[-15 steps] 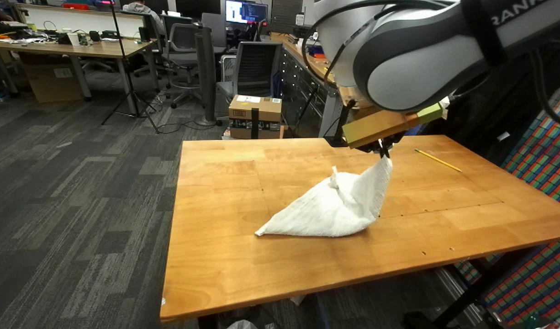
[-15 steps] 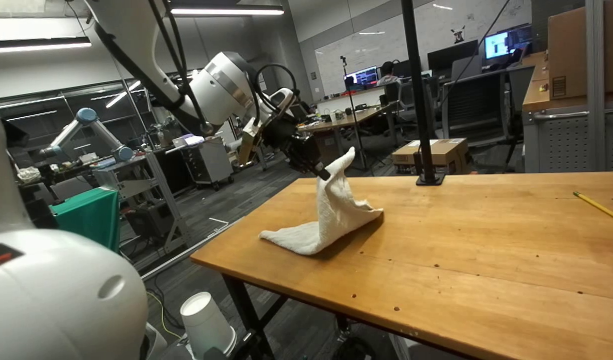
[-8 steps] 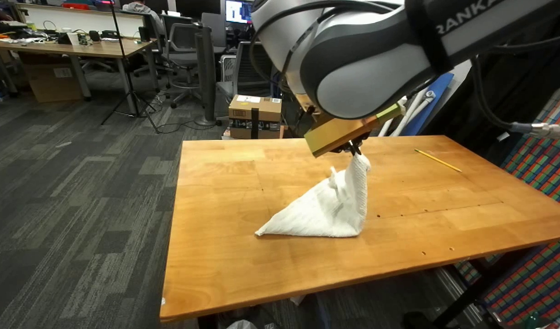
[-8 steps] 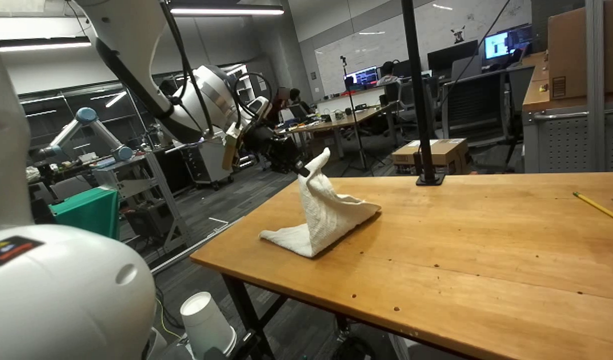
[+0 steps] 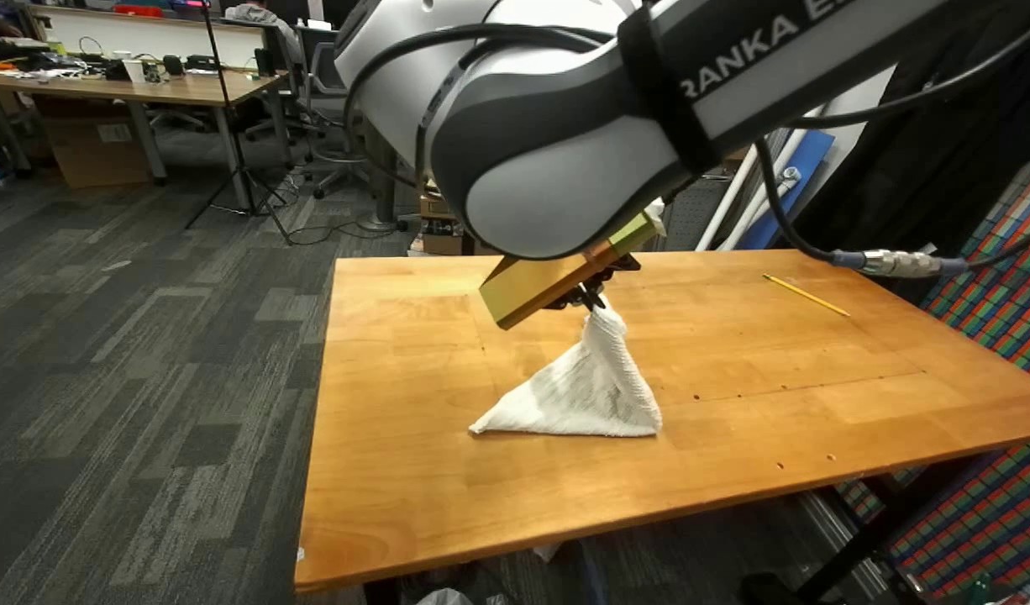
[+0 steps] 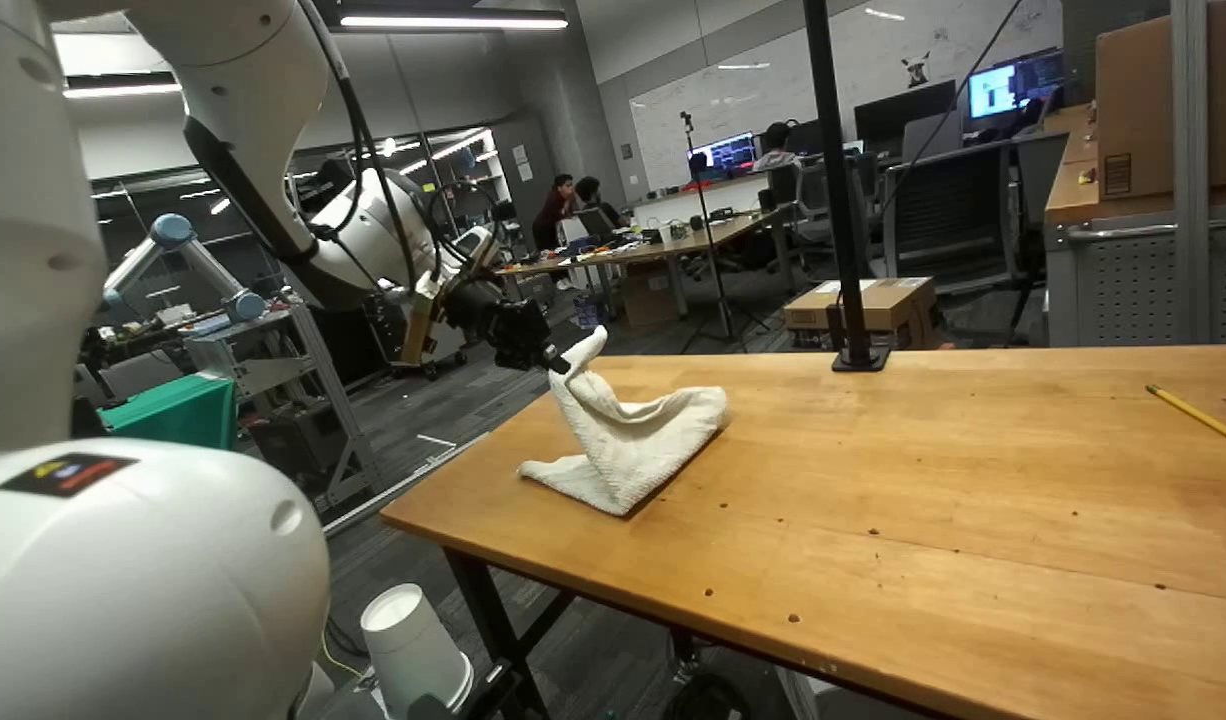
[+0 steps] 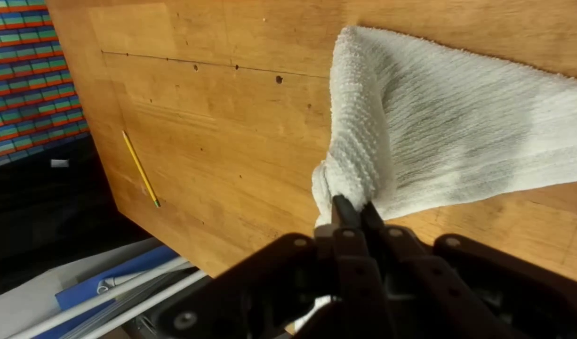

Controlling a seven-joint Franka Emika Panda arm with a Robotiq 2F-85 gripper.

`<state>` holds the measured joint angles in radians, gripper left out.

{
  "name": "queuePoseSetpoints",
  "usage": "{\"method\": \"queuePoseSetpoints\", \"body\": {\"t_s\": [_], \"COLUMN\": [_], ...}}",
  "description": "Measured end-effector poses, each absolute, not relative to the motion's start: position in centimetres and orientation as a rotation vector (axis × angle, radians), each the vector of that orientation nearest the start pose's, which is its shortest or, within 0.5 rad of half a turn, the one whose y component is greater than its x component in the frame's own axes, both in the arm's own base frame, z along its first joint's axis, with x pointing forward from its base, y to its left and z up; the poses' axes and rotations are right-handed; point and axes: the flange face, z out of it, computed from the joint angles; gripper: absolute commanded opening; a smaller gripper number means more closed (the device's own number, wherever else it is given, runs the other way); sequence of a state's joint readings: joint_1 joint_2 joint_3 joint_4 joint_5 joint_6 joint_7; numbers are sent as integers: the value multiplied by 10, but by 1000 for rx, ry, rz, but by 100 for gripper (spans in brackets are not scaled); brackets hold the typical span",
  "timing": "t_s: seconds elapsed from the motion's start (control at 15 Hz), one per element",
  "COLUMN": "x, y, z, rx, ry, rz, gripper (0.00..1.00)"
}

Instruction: Fold the towel thrice

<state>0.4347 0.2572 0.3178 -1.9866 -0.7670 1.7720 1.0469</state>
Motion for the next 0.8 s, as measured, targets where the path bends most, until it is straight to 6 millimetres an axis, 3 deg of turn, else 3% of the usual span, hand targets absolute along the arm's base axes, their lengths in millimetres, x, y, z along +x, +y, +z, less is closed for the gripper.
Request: {"method": "queuePoseSetpoints", "body": {"t_s": [0.13, 0.67, 0.8], "x": [449, 453, 455], "y": [340, 339, 335], "z": [324, 325, 326], "rx": [2422, 2478, 2490], "ry": [69, -3, -30], "rz": [263, 191, 173], "gripper": [31, 95, 100]}}
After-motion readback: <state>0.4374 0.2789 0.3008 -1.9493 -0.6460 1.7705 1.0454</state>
